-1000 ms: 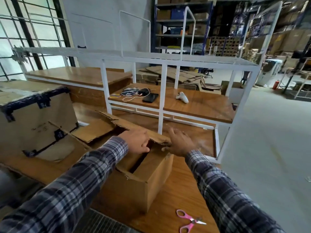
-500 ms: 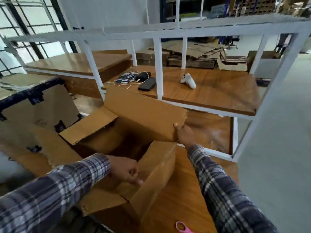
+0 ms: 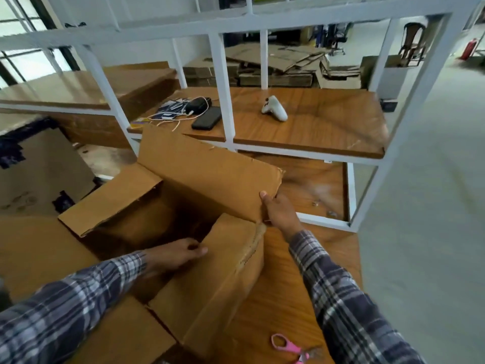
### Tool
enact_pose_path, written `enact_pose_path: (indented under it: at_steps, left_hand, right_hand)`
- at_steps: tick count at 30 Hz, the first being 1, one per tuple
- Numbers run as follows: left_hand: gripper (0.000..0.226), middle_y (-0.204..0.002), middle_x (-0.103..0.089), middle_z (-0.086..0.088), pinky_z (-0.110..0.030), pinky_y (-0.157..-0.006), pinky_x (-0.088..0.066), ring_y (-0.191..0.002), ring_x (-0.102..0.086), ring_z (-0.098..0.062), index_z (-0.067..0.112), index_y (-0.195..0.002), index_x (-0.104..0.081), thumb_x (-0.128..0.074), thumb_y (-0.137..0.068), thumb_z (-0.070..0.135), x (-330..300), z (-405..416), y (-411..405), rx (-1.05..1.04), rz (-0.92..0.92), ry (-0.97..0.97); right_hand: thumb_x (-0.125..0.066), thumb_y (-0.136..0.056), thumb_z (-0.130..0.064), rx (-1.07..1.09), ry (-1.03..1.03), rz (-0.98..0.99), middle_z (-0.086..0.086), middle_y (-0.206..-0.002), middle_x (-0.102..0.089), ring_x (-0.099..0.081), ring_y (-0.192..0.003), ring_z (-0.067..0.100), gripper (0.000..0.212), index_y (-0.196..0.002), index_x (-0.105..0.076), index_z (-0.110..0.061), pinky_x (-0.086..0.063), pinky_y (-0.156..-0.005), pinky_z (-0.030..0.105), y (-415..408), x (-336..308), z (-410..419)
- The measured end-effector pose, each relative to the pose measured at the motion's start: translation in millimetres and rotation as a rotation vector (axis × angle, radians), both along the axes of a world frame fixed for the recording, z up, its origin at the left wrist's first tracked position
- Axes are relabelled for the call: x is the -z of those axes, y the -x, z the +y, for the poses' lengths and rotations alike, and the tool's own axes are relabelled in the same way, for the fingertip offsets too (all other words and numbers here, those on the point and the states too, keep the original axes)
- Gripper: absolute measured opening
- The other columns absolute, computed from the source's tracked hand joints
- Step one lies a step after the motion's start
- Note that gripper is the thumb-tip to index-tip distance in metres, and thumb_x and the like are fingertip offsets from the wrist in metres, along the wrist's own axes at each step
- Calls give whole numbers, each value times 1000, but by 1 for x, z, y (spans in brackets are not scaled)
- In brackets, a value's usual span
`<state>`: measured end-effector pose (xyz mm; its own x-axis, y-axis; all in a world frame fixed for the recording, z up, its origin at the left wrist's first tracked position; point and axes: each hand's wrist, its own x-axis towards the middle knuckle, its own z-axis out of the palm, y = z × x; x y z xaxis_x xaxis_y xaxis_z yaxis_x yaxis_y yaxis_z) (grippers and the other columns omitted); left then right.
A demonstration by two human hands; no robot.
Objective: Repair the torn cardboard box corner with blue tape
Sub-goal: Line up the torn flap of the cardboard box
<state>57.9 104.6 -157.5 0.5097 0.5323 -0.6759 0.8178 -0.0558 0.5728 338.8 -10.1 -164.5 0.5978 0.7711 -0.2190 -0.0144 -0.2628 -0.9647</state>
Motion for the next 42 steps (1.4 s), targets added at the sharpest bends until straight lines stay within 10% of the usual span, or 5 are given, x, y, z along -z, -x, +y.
enact_pose_path:
  at_steps: [15,22,26,39,42]
  left_hand:
    - [45,-123,-81,-10,-38,-93,-58,-110,-79,-27,15,-126,-80,-53,-104,44,-122,-19,65,-197,-323,-11]
    - [89,-113,-83,-12,-26,-70,-66,-95,-82,-25,19,-102,-89,-101,-30,71,-181,-35,93,-218,-510,-9]
    - [42,-119,-79,-24,-30,-72,-67,-93,-82,-30,8,-109,-85,-67,-90,42,-202,-43,98,-234,-559,-4]
    - [76,-127,-76,-24,-33,-82,-66,-102,-81,-32,7,-123,-80,-93,-70,61,-211,-32,118,-144,-583,34]
    - [43,-125,-77,-24,-32,-80,-67,-98,-81,-30,8,-118,-82,-69,-95,42,-211,-32,114,-187,-596,4]
  right_hand:
    - [-56,-110,-34,-20,-242,-82,4,-116,-69,-77,-82,26,23,-132,-52,-28,-63,-55,36,53,-91,-48]
    - [-57,-110,-31,-111,-308,-164,8,-117,-67,-77,-77,26,25,-133,-52,-25,-62,-55,32,69,-167,-66]
    - [-56,-110,-29,-146,-314,-132,7,-114,-67,-78,-69,20,28,-137,-48,-25,-61,-53,29,73,-191,-75]
    - [-56,-111,-21,-193,-352,-70,2,-66,-76,-71,-52,20,46,-153,-40,-14,-59,-47,28,81,-226,-82]
    - [-56,-111,-21,-191,-354,-76,4,-64,-75,-71,-52,21,46,-153,-40,-13,-59,-47,29,81,-226,-80]
